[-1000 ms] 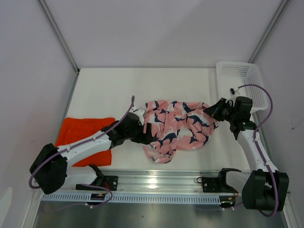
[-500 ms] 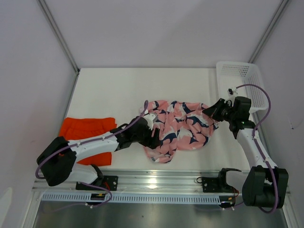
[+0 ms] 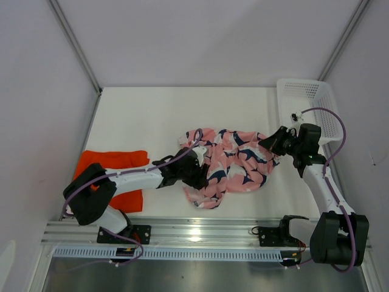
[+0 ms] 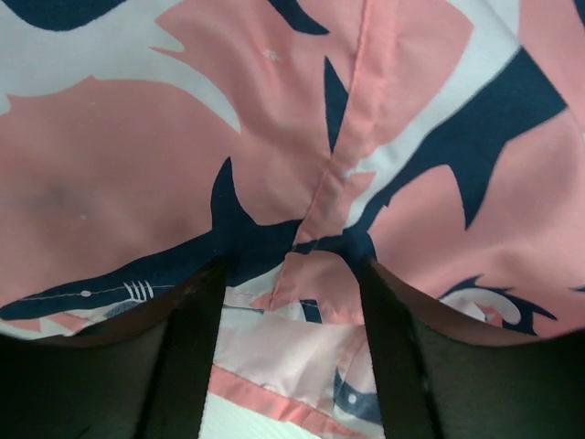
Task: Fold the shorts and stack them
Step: Flatten the shorts out
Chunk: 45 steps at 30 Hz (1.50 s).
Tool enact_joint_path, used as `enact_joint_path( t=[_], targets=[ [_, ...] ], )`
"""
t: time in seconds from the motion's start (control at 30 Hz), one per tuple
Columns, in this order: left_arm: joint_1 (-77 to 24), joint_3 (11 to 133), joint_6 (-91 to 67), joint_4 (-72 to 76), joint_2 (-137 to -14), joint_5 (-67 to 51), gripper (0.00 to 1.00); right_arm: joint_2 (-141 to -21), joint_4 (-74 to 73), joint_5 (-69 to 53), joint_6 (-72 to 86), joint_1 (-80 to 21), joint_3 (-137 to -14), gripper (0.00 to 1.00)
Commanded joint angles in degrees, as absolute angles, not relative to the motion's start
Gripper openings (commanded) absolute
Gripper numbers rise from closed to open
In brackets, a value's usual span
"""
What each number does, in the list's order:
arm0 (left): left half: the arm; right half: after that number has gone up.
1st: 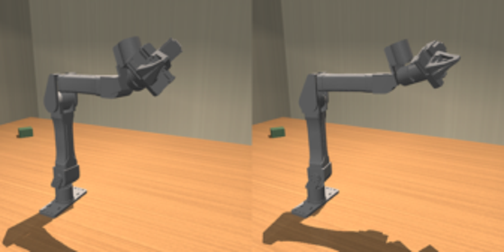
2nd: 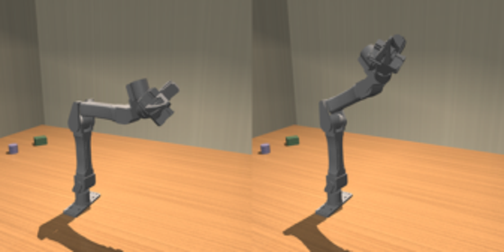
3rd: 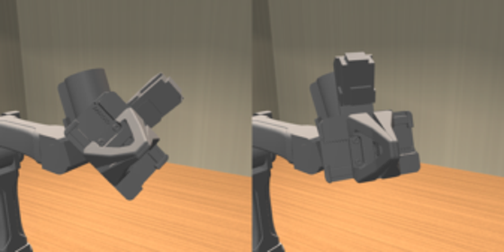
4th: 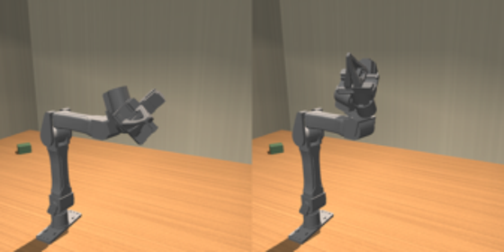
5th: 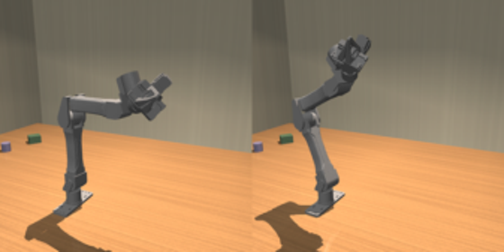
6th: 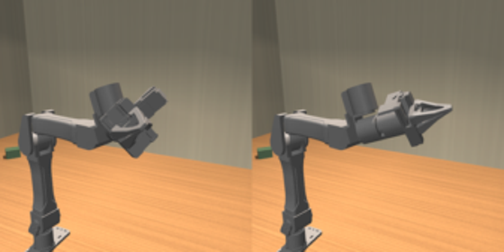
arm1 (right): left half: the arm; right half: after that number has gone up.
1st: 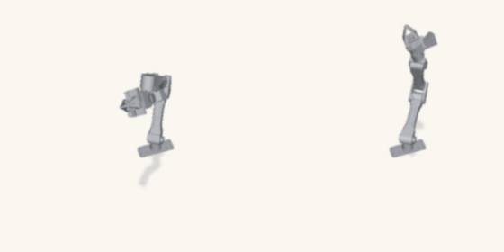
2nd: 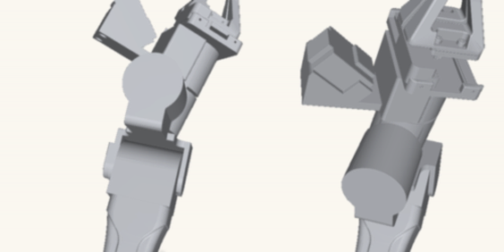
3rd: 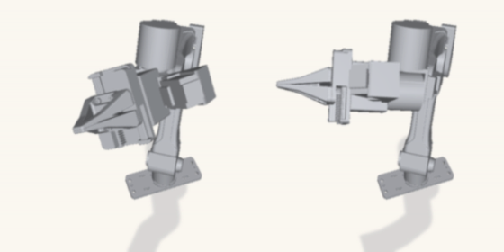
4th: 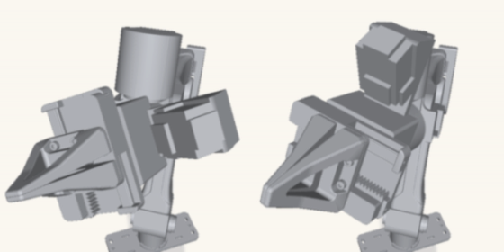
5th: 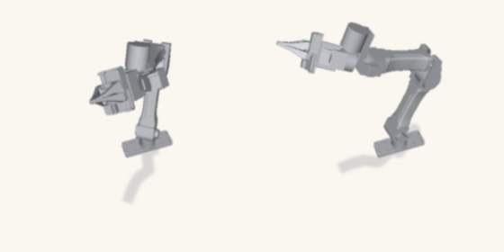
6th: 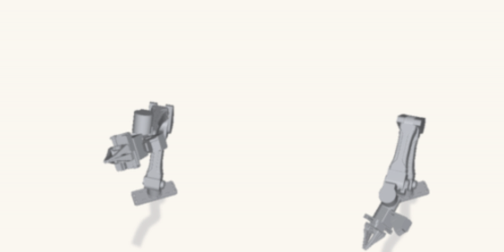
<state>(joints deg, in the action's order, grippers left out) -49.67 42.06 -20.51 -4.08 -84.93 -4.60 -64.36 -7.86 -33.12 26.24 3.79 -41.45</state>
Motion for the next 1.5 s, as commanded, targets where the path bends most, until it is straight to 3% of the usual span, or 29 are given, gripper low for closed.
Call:
enact_joint_path(
  t=[0.0, 0.23, 0.47, 0.67, 0.87, 0.9, 1.07, 1.47],
  targets=[
    [-50.19, 45.08, -19.34, -2.11, -87.44, -3.08, 0.62, -64.42, -5.71, -34.37, 25.22, 3.96, -41.66, 0.00],
    [-50.19, 47.02, -21.18, -2.64, -92.64, -2.37, 0.44, -64.16, -5.89, -34.63, 25.31, 3.96, -41.75, 0.00],
    [-50.27, 48.95, -21.71, -4.12, -95.97, -3.52, 0.47, -63.81, -5.71, -34.98, 25.49, 3.96, -41.66, 0.00],
    [-50.71, 51.23, -22.15, -7.37, -98.96, -2.11, 0.40, -63.46, -6.24, -34.98, 25.22, 4.04, -41.92, 0.00],
    [-53.70, 56.94, -22.94, -14.14, -105.01, 6.04, 0.02, -63.11, -6.42, -35.07, 25.31, 4.22, -41.92, 0.00],
    [-54.83, 58.95, -23.03, -15.98, -105.55, 7.28, 0.00, -63.11, -6.42, -35.16, 25.31, 4.22, -41.92, 0.00],
    [-55.99, 60.03, -23.55, -18.02, -104.77, 10.63, 0.00, -63.37, -7.12, -35.07, 24.96, 4.57, -42.36, 0.00],
    [-52.75, 64.07, -23.47, -29.17, -85.97, 9.58, 0.00, -66.44, -8.35, -34.28, 25.22, 6.59, -45.35, 0.00]
  ],
)
